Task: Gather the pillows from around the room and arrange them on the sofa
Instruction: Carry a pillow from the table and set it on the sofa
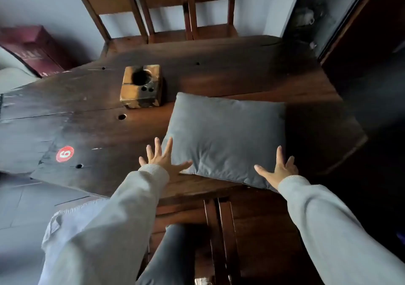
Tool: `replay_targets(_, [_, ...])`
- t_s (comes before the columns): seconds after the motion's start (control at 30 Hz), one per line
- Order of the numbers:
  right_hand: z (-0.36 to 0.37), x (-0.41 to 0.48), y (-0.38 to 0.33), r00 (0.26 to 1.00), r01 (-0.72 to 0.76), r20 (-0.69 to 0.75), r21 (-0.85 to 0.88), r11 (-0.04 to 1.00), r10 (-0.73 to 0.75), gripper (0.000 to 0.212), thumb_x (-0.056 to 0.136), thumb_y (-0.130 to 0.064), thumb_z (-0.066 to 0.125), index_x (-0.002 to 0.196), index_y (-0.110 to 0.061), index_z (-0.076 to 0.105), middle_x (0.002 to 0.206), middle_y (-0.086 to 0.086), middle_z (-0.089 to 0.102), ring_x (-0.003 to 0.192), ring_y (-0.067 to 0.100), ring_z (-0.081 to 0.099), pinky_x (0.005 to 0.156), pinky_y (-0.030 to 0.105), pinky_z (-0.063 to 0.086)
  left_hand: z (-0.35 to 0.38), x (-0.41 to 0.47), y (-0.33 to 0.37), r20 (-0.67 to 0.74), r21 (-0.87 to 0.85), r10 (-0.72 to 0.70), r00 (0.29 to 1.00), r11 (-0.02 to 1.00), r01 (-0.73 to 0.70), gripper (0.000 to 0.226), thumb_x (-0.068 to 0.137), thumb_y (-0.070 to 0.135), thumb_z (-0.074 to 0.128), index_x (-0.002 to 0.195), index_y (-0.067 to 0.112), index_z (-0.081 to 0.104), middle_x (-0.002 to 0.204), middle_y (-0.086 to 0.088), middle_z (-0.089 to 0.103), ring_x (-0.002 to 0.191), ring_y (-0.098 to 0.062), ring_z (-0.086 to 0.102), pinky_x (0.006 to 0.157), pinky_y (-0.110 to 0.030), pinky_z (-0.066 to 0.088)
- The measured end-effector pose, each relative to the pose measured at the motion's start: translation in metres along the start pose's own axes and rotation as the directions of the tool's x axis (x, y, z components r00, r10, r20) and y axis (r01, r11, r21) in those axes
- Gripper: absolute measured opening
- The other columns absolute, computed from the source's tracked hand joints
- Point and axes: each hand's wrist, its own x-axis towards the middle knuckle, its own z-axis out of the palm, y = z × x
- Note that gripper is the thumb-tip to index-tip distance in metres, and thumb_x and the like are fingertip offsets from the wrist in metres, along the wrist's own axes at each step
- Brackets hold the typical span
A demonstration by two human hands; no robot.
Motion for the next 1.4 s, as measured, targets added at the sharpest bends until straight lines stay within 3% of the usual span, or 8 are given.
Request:
replay_targets(0.27, [0.024,0.074,-0.035,0.979,-0.192,-0.02,0.233,0.953,0.202,0.123,0.073,-0.087,0.06,0.153,-0.052,-0.027,0.17,0.017,-0.016,0.156,0.043,0.002,0.124,0.059,0.011,0.016,0.099,0.032,0.038,-0.177,-0.008,0.999,0.984,0.015,0.121,0.061,0.101,0.042,0.157,0.053,-0.014,0.174,0.001,-0.013,0.159,-0.034,-0.002,0.124,-0.058,0.013])
replay_targets(0.43, [0.036,0.103,-0.03,0.965,-0.223,-0.068,0.293,0.93,0.253,0.138,0.055,-0.093,0.066,0.144,-0.058,-0.034,0.17,0.015,-0.009,0.154,0.043,0.009,0.122,0.062,0.017,0.034,0.129,0.037,-0.03,-0.193,-0.073,0.997,0.979,0.066,0.128,0.041,0.108,0.042,0.141,0.069,-0.029,0.172,-0.003,-0.018,0.157,-0.037,0.005,0.117,-0.06,0.02])
replay_targets(0.6, [0.049,0.118,-0.027,0.948,-0.227,-0.148,0.302,0.926,0.281,0.14,0.052,-0.093,0.065,0.147,-0.055,-0.031,0.168,0.016,-0.002,0.149,0.042,0.018,0.121,0.062,0.019,0.037,0.145,0.037,-0.09,-0.344,-0.139,0.986,0.934,0.1,0.147,0.023,0.103,0.06,0.137,0.074,-0.028,0.168,-0.016,0.014,0.149,-0.041,0.027,0.115,-0.062,0.024])
replay_targets(0.73, [0.043,0.112,-0.031,0.946,-0.21,-0.173,0.321,0.924,0.275,0.139,0.055,-0.09,0.07,0.151,-0.053,-0.023,0.161,0.02,0.017,0.141,0.043,0.03,0.116,0.062,0.027,0.03,0.139,0.038,-0.147,-0.348,-0.137,0.98,0.934,0.079,0.149,0.027,0.099,0.066,0.142,0.071,-0.024,0.145,-0.014,0.041,0.133,-0.038,0.043,0.105,-0.06,0.033])
replay_targets(0.9, [0.008,0.071,-0.033,0.938,-0.123,-0.214,0.526,0.842,0.271,0.151,0.052,-0.06,0.095,0.161,-0.038,-0.006,0.148,0.025,0.046,0.133,0.045,0.05,0.112,0.06,0.037,0.004,0.088,0.051,-0.251,-0.486,-0.034,0.967,0.869,-0.096,0.144,0.046,0.06,0.094,0.149,0.065,-0.005,0.131,-0.013,0.055,0.125,-0.037,0.053,0.105,-0.059,0.035])
replay_targets(1.03, [-0.016,0.046,-0.028,0.96,-0.104,-0.142,0.615,0.782,0.24,0.139,0.053,-0.036,0.102,0.162,-0.016,0.018,0.153,0.02,0.048,0.136,0.041,0.051,0.111,0.045,0.041,-0.02,0.044,0.045,-0.367,-0.54,0.077,0.927,0.794,-0.28,0.135,0.05,0.032,0.099,0.151,0.057,0.014,0.15,-0.002,0.054,0.135,-0.038,0.052,0.11,-0.062,0.039])
replay_targets(1.2, [-0.046,-0.037,-0.021,0.985,0.038,-0.149,0.686,0.726,0.089,0.131,0.048,-0.032,0.104,0.156,-0.021,0.031,0.15,0.014,0.051,0.133,0.038,0.053,0.108,0.041,0.042,-0.046,-0.066,0.021,-0.469,-0.595,0.041,0.882,0.723,-0.351,0.136,0.047,0.03,0.102,0.156,0.047,0.024,0.153,0.001,0.052,0.138,-0.037,0.051,0.112,-0.057,0.041])
replay_targets(1.4, [-0.066,-0.133,-0.015,0.961,0.276,-0.173,0.655,0.704,-0.216,0.13,0.046,-0.033,0.105,0.153,-0.027,0.032,0.148,0.012,0.054,0.132,0.037,0.054,0.104,0.04,0.041,-0.033,-0.226,-0.034,-0.625,-0.684,-0.194,0.756,0.603,-0.411,0.132,0.033,0.043,0.099,0.146,0.058,0.031,0.139,0.017,0.054,0.125,-0.016,0.053,0.105,-0.032,0.044])
